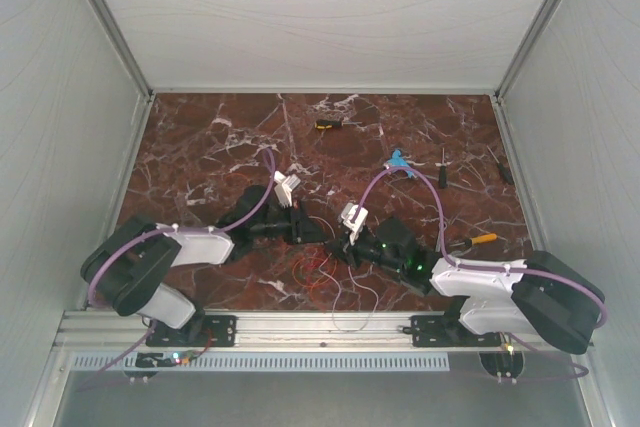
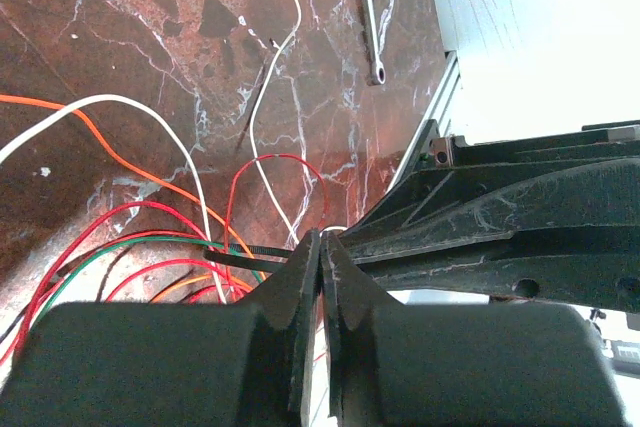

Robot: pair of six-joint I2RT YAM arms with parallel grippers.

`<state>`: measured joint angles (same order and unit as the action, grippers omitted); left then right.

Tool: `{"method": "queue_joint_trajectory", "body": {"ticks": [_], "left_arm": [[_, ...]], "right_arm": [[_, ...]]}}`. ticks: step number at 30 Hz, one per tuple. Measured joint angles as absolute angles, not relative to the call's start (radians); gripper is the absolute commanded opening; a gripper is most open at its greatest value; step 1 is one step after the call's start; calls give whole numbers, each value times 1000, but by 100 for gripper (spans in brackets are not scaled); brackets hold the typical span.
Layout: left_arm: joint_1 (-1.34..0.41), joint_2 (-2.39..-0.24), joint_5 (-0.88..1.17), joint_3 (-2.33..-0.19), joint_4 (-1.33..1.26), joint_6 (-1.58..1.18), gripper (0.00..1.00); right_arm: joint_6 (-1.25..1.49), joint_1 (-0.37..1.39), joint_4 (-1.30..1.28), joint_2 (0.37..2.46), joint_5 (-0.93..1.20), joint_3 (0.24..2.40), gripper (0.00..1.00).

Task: Zip-tie the wires
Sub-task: Tie the cable at the center of the board.

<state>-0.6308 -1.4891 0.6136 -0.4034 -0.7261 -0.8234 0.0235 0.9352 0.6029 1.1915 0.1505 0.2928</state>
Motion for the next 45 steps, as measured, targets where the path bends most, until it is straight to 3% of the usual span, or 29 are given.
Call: {"method": "queue_joint_trajectory", "body": {"ticks": [19,24,28,40,43,45], "left_arm": [[-558,-1388,501,-389,-551,-762,0],[-558,-1388,512,-389,-542,-760,0],[-558,-1388,516,-389,-543,-765,0],[-558,-1388,528,-389,-544,-782,0],[-558,-1388,529,-389,-544,-781,0],[-558,-1388,531,-389,-544,-782,0]], "right_arm": [[24,935,577,1198,126,294,0],[20,935,572,1218,127,307,29],[14,935,566,1276,128,371,37],[11,936,565,1449,126,489,36],[11,937,566,1464,126,497,33],[12,939,566,1468,124,503,24]]}}
